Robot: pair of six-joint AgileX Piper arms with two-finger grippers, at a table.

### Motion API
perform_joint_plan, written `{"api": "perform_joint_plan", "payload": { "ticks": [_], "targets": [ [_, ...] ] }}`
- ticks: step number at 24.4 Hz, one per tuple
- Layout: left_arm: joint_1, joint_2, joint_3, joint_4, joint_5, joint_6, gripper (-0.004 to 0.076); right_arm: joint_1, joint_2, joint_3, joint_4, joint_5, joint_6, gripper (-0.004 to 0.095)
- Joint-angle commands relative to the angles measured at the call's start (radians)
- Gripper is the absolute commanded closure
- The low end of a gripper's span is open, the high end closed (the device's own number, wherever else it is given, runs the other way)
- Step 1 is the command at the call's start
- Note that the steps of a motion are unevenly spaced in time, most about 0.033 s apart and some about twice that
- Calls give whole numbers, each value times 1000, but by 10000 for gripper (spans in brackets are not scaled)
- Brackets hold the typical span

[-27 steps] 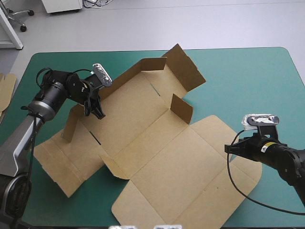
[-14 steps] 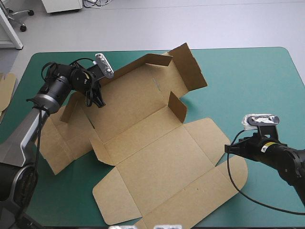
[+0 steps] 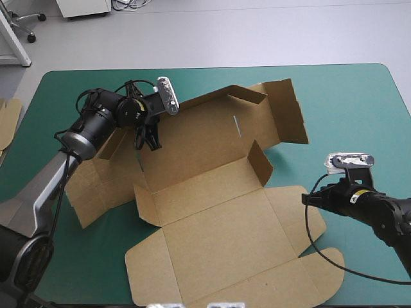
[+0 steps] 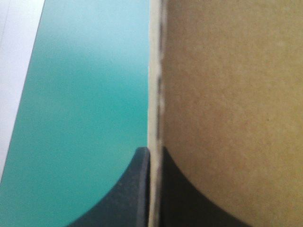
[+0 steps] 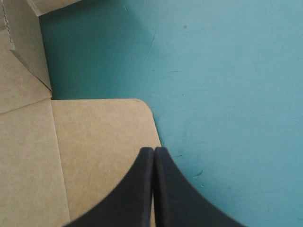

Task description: Fold the box

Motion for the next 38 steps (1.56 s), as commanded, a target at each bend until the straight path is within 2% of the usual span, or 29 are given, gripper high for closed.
{"api": "perform_joint_plan", "payload": {
  "ticks": [1,8,15,20,23,29,38],
  "targets": [
    [-49,-86,-38,25,-60,-20,738,2,-5,-35,9,-61,-4,936],
    [-117,-113,-17,119,-69,-71,738,2,-5,-35,9,-71,-8,936],
    [-175,-181,140,201,-136,-96,738,4,-24,-35,9,-78,-8,936],
    [-258,-256,248,234,-111,-173,738,4,-33,-35,31,-89,-14,936],
    [-332,-279,303,376,-59,-312,738,4,-33,-35,43,-93,-23,936],
    [-413,-281,359,584,-55,-562,738,4,-58,-85,57,-122,-33,936],
    [-496,-281,438,736,-66,-700,738,4,-66,-231,58,-113,-33,936]
  ]
}}
